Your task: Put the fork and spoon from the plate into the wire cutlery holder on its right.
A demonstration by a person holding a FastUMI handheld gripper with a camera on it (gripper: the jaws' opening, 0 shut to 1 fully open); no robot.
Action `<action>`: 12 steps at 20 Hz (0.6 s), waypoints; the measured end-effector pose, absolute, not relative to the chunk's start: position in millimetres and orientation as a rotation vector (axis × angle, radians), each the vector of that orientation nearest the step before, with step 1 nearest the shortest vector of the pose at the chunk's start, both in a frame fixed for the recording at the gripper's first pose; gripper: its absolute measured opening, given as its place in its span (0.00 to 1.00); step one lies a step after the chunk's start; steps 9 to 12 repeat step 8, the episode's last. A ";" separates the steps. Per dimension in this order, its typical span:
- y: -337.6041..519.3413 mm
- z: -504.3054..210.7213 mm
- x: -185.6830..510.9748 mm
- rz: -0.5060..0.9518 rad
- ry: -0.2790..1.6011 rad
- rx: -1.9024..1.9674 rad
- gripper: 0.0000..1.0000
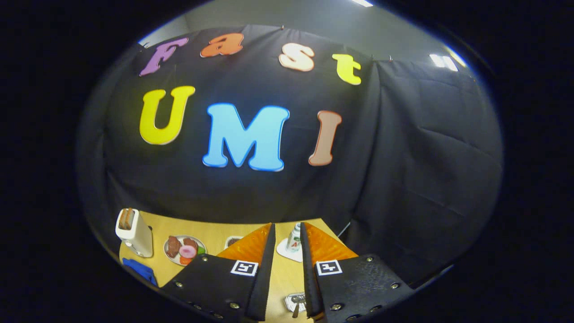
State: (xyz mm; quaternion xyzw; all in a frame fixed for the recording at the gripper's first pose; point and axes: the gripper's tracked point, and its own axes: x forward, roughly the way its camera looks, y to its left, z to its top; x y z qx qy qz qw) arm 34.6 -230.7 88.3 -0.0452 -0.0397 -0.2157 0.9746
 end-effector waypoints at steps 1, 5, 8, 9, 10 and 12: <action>-224.2 100.4 31.8 -0.433 -0.128 -0.096 0.33; -192.7 132.9 18.9 -0.380 -0.268 -0.094 0.34; -179.6 137.2 11.3 -0.354 -0.312 -0.093 0.34; -179.6 137.2 11.3 -0.354 -0.312 -0.093 0.34; -179.6 137.2 11.3 -0.354 -0.312 -0.093 0.34; -179.6 137.2 11.3 -0.354 -0.312 -0.093 0.34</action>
